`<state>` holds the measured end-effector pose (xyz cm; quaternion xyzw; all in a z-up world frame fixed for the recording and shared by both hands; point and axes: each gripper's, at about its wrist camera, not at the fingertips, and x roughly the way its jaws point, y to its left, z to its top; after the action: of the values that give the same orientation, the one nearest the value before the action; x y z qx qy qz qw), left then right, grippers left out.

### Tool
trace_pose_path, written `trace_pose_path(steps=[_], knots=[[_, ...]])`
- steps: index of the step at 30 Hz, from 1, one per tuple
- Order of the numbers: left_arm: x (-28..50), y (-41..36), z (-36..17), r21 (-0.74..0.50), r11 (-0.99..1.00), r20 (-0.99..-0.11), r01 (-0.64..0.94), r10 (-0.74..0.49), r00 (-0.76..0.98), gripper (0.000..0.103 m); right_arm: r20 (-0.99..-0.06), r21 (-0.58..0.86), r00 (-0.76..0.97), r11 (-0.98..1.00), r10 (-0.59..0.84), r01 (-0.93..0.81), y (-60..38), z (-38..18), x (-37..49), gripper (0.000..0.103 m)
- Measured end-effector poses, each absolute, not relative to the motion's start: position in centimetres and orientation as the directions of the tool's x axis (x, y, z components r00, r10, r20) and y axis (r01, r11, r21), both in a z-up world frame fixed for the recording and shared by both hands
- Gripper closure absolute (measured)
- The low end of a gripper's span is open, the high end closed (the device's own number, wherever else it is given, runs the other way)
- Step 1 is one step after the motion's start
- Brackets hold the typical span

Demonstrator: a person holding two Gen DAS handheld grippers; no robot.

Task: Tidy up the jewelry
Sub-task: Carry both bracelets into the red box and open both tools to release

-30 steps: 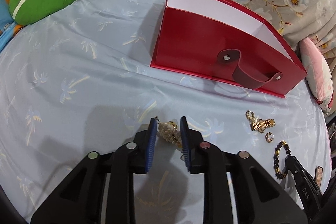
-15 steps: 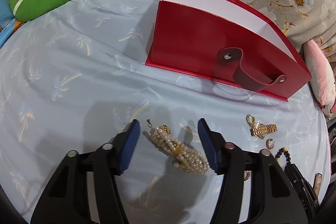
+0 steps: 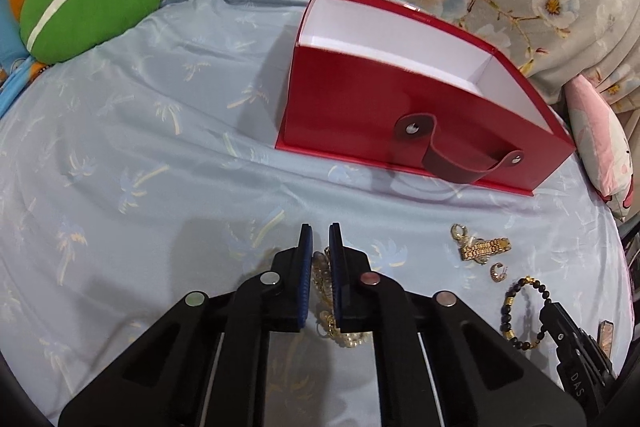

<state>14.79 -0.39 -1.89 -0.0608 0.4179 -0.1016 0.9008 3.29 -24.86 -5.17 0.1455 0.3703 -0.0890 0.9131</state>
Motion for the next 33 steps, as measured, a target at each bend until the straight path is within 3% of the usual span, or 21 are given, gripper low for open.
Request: trace_pose_path(steps=[11, 20, 27, 33], knots=[[12.7, 1.1, 2.4, -0.226, 0.959, -0.668, 0.169, -0.279, 0.69, 0.096, -0.642, 0.207, 0.766, 0.952, -0.04, 0.223, -23.9, -1.4, 2.3, 0.096], [12.7, 2.3, 7.9, -0.187, 0.963, -0.586, 0.195, -0.269, 0.765, 0.096, -0.539, 0.232, 0.842, 0.959, -0.014, 0.165, -25.3, 5.2, 3.0, 0.096], [15.5, 1.1, 13.3, -0.126, 0.966, -0.497, 0.225, -0.258, 0.829, 0.096, -0.459, 0.232, 0.888, 0.967, 0.014, 0.105, -27.0, 10.7, 7.1, 0.096], [19.7, -1.4, 15.9, -0.101, 0.966, -0.455, 0.238, -0.258, 0.852, 0.096, -0.455, 0.225, 0.89, 0.972, 0.044, 0.067, -27.4, 12.5, 13.0, 0.096]])
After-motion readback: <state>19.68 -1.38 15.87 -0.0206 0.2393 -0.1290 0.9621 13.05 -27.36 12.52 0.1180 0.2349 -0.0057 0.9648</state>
